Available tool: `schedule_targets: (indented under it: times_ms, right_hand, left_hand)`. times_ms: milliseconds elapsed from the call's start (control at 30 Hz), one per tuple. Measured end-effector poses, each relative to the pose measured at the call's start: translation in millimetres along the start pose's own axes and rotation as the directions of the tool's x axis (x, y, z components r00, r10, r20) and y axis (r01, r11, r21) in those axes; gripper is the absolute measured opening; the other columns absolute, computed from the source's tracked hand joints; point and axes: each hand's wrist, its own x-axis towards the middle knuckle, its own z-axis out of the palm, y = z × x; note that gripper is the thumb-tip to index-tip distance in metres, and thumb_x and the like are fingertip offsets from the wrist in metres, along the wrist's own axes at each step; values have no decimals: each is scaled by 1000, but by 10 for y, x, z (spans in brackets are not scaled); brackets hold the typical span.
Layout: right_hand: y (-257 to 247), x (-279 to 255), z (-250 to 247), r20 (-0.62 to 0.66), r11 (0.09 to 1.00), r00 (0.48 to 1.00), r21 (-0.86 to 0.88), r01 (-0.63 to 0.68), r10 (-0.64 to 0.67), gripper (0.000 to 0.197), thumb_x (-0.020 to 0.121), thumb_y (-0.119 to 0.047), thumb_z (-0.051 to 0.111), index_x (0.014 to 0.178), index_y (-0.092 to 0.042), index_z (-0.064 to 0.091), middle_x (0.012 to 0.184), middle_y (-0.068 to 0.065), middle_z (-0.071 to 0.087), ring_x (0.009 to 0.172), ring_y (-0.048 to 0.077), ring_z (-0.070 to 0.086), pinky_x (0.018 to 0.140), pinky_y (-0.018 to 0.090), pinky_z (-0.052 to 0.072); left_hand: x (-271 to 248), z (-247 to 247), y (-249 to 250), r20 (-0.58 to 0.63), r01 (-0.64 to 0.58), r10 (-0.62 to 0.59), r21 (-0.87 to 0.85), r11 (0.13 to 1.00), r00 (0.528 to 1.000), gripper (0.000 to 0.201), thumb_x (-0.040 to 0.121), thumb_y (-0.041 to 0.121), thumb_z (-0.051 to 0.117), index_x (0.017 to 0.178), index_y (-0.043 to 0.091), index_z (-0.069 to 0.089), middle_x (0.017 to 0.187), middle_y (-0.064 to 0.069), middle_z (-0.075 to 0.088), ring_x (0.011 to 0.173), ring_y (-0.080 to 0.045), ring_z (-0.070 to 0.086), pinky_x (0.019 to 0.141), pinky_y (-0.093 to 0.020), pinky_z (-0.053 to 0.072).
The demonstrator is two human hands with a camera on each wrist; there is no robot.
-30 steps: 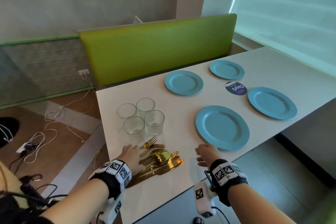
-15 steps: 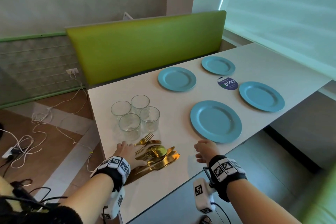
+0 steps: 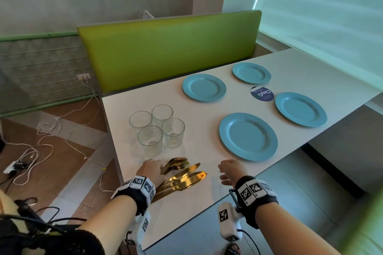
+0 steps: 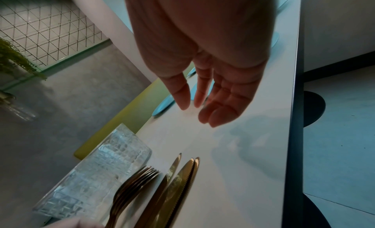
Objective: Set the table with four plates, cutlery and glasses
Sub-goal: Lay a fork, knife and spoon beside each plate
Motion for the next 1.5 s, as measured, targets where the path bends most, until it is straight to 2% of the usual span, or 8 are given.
schedule_targets:
  times_ms: [200,733,867,967,1033,1133,1367,1500]
  right_hand:
    - [-27,-31,40,32,1000,999,-13,5,-4,20,91,-8,51,72,-13,53,74,5,55,57,17,50,52,27,46]
    - [-109,-17,-77,49,999,999,-27,24,-23,17,92,-10,48,77,-12,55,75,4,56,58,17,51,56,27,47]
    - [-195,-58,-98,91,999,995,-23,47,-45,16,92,-11,50,77,-14,56,76,3,56,58,16,50,55,27,46]
    - [-333,-134,-131,187,995,978,10,96,-96,10,93,-18,55,84,-15,59,81,1,59,60,15,51,56,24,46]
    - [-446,-166,-174,235,990,962,64,127,-138,9,94,-22,56,94,-14,59,83,0,61,61,15,51,57,24,46]
    - [-593,-134,-301,238,976,951,143,165,-196,17,95,-24,55,92,-9,62,83,2,63,57,13,51,52,22,44]
    - [-629,185,-852,130,964,971,203,172,-201,15,92,-21,59,97,-11,68,73,2,66,56,12,53,48,19,44]
    - [-661,450,-1167,99,961,978,229,158,-184,20,91,-18,61,106,-7,66,71,2,64,55,11,55,47,19,45]
  left_hand:
    - [31,-50,85,60,3,-7,63,998,998,34,89,18,50,121,10,53,127,-10,56,116,-26,55,94,-32,46]
    - [211,-149,268,84,-14,18,-45,999,996,31,93,16,51,121,5,61,123,-14,62,116,-25,57,95,-26,44]
    - [235,-370,558,64,-80,93,-188,979,994,29,89,22,59,112,5,66,102,-10,67,105,-23,62,78,-22,41]
    - [259,-492,825,19,-132,150,-374,918,988,15,85,21,64,93,9,70,68,2,59,70,-13,59,58,-17,39]
    - [272,-516,1016,40,-128,177,-537,834,983,4,83,20,68,81,17,69,62,6,61,58,-6,57,58,-13,45]
    - [319,-525,1276,109,-83,241,-741,667,964,7,80,13,71,81,21,72,74,-6,69,67,-18,63,75,-30,55]
    - [471,-556,1919,178,-43,359,-846,531,916,20,85,2,63,105,-1,64,73,-9,63,47,-4,61,47,-14,49]
    - [631,-487,2302,207,-17,373,-856,516,904,7,85,-1,63,86,6,65,58,-1,63,42,-2,60,46,-14,49]
